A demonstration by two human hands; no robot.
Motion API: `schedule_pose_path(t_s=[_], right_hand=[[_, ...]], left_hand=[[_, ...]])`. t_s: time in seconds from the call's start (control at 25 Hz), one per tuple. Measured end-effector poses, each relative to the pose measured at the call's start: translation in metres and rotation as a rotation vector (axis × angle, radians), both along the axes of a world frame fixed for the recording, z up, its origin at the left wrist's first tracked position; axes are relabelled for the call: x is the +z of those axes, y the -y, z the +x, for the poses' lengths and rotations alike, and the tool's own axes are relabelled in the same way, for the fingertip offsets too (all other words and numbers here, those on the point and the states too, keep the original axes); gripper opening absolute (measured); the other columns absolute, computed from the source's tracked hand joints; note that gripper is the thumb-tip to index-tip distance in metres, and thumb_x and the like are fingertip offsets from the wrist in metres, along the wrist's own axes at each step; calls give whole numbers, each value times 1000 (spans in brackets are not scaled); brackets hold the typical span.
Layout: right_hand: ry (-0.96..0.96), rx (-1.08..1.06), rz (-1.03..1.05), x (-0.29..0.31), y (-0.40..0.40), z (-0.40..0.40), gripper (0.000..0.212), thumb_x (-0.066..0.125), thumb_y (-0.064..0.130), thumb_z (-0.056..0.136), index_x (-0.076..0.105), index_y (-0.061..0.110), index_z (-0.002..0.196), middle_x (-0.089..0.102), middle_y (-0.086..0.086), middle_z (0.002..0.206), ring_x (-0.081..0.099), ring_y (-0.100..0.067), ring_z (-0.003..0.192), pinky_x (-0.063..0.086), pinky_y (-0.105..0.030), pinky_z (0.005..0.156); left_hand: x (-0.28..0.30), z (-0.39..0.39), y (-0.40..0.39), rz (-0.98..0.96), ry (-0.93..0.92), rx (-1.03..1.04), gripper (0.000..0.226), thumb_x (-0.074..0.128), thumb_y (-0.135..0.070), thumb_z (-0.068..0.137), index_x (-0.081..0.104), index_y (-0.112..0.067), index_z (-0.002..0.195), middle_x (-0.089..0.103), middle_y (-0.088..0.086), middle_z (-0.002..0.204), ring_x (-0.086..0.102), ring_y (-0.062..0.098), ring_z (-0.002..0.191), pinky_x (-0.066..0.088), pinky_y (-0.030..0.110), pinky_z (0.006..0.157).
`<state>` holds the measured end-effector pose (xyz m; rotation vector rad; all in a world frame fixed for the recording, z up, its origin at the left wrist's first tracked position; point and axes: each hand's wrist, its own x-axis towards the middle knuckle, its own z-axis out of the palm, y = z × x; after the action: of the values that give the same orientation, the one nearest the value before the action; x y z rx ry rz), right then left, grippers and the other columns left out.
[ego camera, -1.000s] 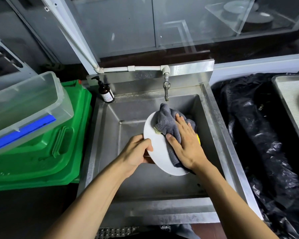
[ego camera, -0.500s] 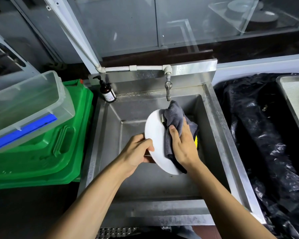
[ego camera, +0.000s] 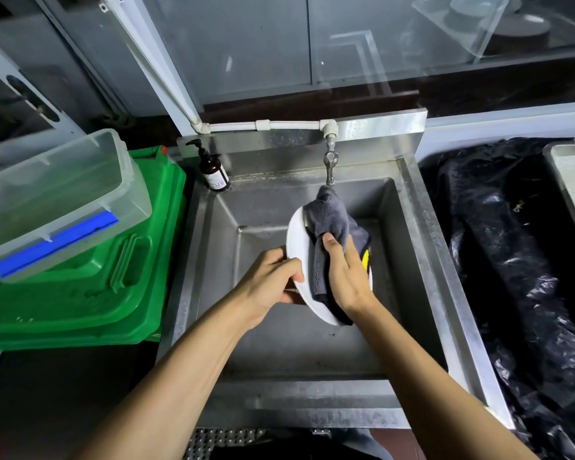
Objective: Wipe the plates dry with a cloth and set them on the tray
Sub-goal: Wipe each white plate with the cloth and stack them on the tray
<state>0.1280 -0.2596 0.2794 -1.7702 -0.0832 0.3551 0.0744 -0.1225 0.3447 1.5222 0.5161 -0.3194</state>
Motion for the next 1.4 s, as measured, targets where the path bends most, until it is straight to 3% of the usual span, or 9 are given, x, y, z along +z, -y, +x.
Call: schedule_pose_path(t_s=[0.16,0.32,0.52,0.68,0.8,1.0,1.08,1.2,1.4], right_hand=[[-133,103,218,11,-15,-9,38,45,54,91,72,28,86,76,7,88,68,-3,82,51,-16,73],[-304,52,303,19,-5,-11,26,54,49,78,76,48,64,74,16,66,67,4,62,51,-14,62],[-434,14,160,15,22,-18,19,64,56,72,76,45,63,71,21,63,66,4,62,48,-19,61],[-360,74,105,16,46,-25,25,55,50,77,70,31,82,65,14,94,58,9,84,43,-17,76],[-220,88,139,14,63,-30,46,54,47,75,50,1,68,50,11,74,44,7,52,38,-10,57],[-46,-6,11,-17,78,-25,33,41,54,84,45,30,61,41,14,57,36,-6,58,36,-34,59],[9,-30,-72,-28,75,-19,37,37,57,90,68,36,96,66,20,84,60,0,82,46,-21,77],[57,-18,-137,-31,62,-2,63,31,60,95,46,30,149,51,13,151,44,0,137,33,-12,109],[148,-26,-111,-7,33,24,65,31,50,101,21,28,162,21,16,166,14,5,150,10,-16,121]], left_hand=[[7,5,0,-20,25,10,23,47,-6,64,63,-21,61,57,2,60,59,15,58,60,47,71],[4,6,-8,-74,8,49,27,43,11,80,63,-7,78,60,14,72,62,26,68,56,61,82],[1,5,-15,-129,-53,125,29,41,16,82,59,6,102,59,24,90,61,35,81,58,58,75],[-2,6,-17,-161,-87,136,32,38,15,80,60,5,101,63,22,88,63,35,79,60,55,69],[-1,12,-25,-139,-74,168,28,38,14,80,60,3,94,64,19,84,61,33,76,59,48,60],[3,16,-35,-116,-40,178,31,44,13,79,64,-8,69,64,14,74,61,30,68,58,44,55],[5,15,-32,-142,-47,134,27,50,7,72,67,-12,64,64,14,75,62,28,68,58,44,58],[7,13,-25,-151,-41,80,18,54,2,64,67,-10,66,63,12,74,63,23,64,58,43,59],[8,11,-18,-107,-17,40,15,51,8,76,60,4,88,61,16,82,62,26,71,61,45,64]])
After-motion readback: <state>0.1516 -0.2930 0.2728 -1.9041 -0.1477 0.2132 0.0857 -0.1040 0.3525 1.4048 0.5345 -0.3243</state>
